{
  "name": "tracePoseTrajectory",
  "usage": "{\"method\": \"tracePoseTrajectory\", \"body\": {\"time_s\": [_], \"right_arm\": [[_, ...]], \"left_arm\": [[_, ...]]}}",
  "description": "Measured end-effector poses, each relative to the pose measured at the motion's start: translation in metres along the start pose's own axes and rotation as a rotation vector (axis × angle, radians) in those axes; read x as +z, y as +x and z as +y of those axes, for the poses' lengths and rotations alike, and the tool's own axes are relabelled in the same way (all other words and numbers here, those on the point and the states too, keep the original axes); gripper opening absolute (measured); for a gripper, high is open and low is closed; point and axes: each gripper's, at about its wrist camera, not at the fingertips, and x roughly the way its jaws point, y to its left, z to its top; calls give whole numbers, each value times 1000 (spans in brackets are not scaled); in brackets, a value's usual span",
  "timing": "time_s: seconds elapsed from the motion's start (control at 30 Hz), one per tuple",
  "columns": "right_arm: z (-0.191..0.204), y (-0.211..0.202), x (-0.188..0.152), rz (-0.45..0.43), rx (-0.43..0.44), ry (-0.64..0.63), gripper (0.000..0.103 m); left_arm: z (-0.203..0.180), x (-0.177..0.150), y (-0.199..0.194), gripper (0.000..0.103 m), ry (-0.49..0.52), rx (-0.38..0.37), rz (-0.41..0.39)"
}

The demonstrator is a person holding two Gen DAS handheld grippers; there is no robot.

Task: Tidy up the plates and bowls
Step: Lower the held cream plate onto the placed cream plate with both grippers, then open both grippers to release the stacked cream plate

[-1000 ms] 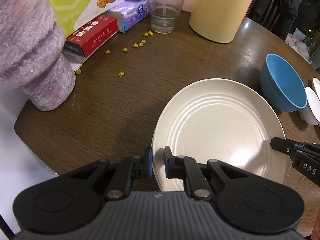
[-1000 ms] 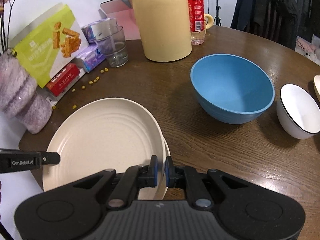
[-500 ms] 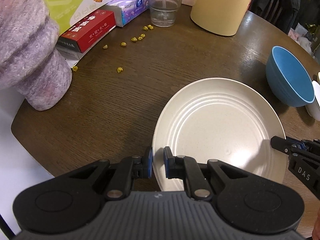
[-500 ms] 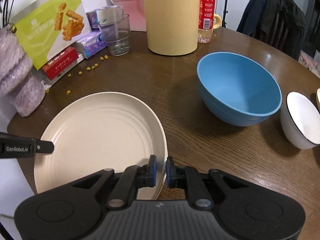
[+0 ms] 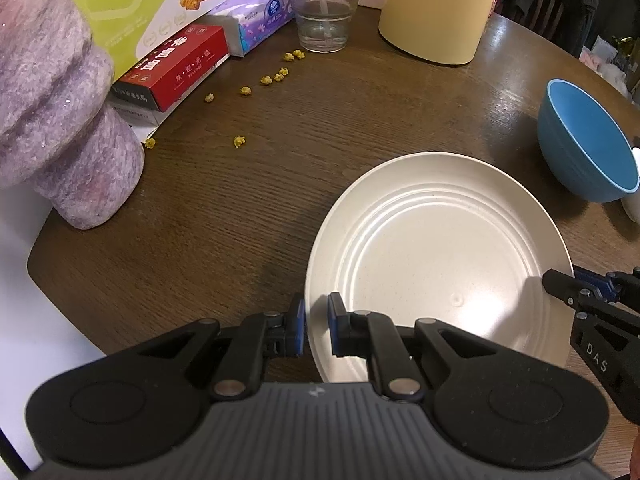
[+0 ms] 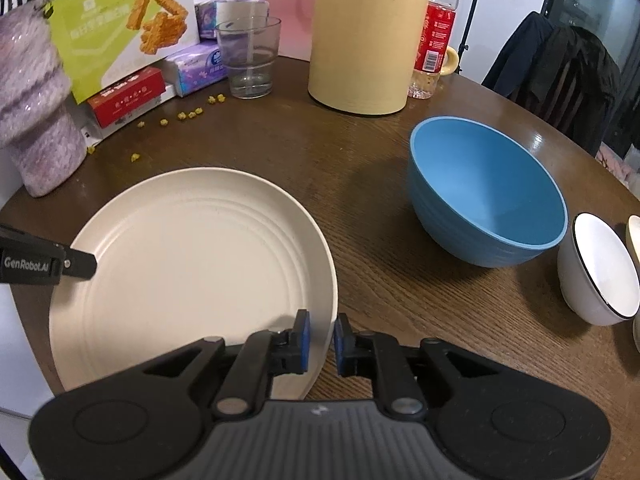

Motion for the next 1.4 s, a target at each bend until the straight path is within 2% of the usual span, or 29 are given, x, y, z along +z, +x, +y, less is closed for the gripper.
{"method": "tracePoseTrajectory", "body": {"time_s": [1.03,1.13,1.2,1.3,1.33,1.4], "right_arm": [[6,8,-4,-11,-25,-38,14],[3,9,-2,1,-9,-17,16],[1,9,-1,8,3,-2,16],[-3,8,1,9,20,18,16],[-4,8,1,7,25,24,21],[-7,5,2,4,46,43,26]], "left_arm": [[-9,-3,9,14,23,39,-11],[-8,-1,10,18,11,25,1],[-7,0,10,29,9,20,-2],[-8,0,8,40,11,31,-18],[-8,0,7,41,10,32,-20],[-7,1,4,50,4,35,-28]]}}
